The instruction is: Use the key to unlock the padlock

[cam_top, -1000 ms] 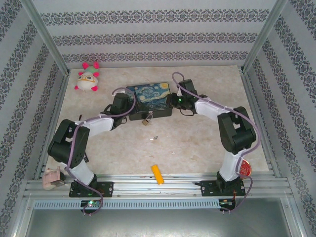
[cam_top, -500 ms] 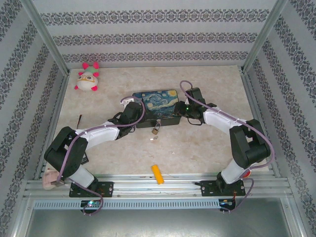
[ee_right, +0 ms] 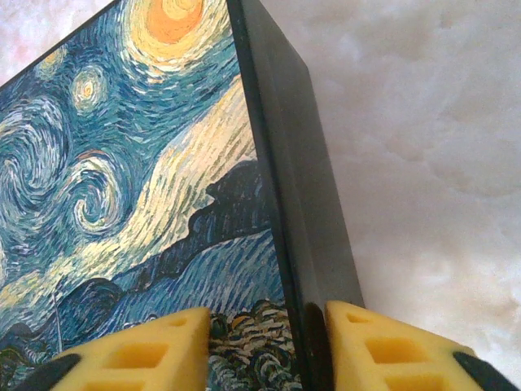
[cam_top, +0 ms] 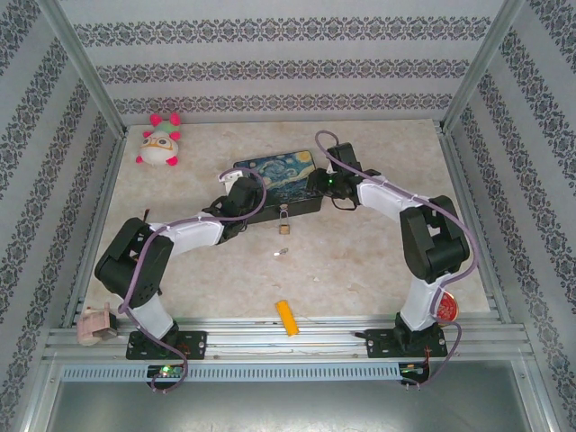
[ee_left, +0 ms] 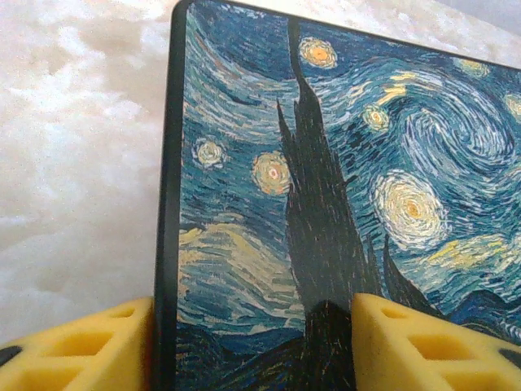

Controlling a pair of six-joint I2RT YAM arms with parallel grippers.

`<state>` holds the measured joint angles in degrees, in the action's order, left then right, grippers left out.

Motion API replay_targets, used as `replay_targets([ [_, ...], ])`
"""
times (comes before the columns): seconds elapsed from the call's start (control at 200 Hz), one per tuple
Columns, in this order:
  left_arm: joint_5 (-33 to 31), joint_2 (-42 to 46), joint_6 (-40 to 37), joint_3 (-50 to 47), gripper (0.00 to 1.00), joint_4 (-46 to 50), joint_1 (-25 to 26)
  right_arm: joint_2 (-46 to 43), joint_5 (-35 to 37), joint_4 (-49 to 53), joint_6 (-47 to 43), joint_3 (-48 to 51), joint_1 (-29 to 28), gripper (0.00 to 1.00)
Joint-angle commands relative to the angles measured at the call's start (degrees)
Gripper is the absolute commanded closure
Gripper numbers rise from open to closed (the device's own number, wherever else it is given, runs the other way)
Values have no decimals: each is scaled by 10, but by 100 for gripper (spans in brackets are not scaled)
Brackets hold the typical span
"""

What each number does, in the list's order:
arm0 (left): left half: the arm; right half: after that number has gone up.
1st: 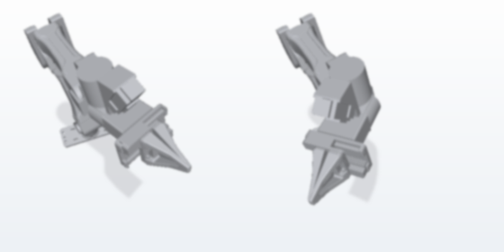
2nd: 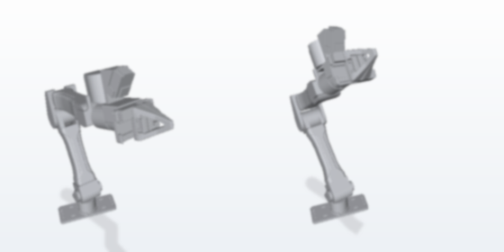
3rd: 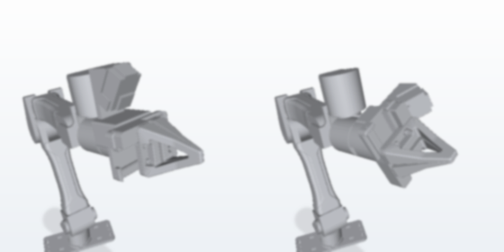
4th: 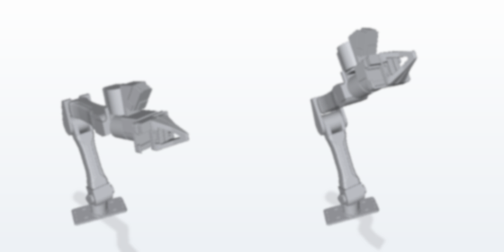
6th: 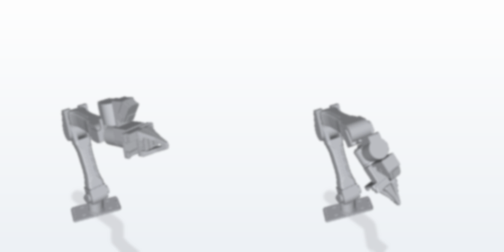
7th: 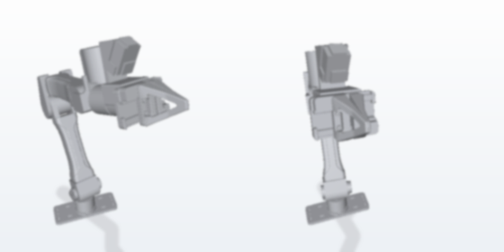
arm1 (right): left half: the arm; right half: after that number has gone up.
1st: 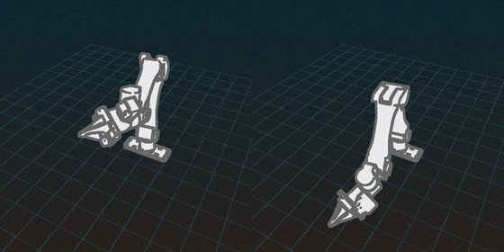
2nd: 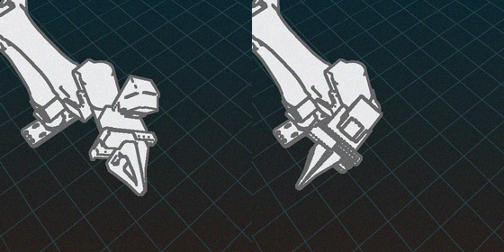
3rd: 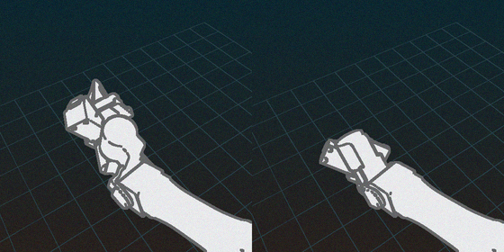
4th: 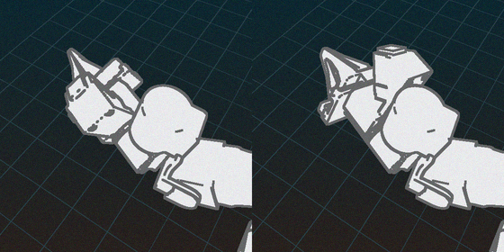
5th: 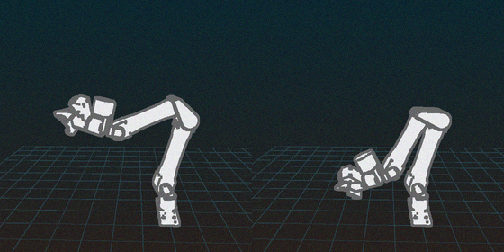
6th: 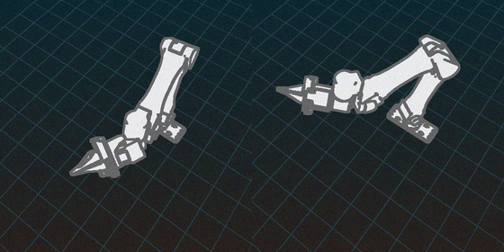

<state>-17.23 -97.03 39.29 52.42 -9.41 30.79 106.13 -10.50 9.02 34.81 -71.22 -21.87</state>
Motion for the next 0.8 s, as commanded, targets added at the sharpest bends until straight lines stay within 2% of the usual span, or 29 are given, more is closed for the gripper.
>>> replay_targets([
  [0.0,63,0,-57,21,37,-5,20,21,-48,25,6,-5,-40,55],
  [0.195,36,36,-64,28,30,40,17,-17,11,80,-27,-7,-33,41],
  [0.235,29,49,-63,25,25,48,17,-30,27,92,-35,-5,-32,39],
  [0.31,20,72,-59,16,21,57,14,-56,56,113,-48,5,-30,38],
  [0.455,10,125,-34,-10,0,74,4,-112,92,138,-62,43,-33,38],
  [0.625,8,181,3,-44,1,99,-22,-174,112,164,-75,96,-48,40],
  [0.795,16,255,-13,-109,1,75,-42,-227,123,171,-75,157,-110,41],
])
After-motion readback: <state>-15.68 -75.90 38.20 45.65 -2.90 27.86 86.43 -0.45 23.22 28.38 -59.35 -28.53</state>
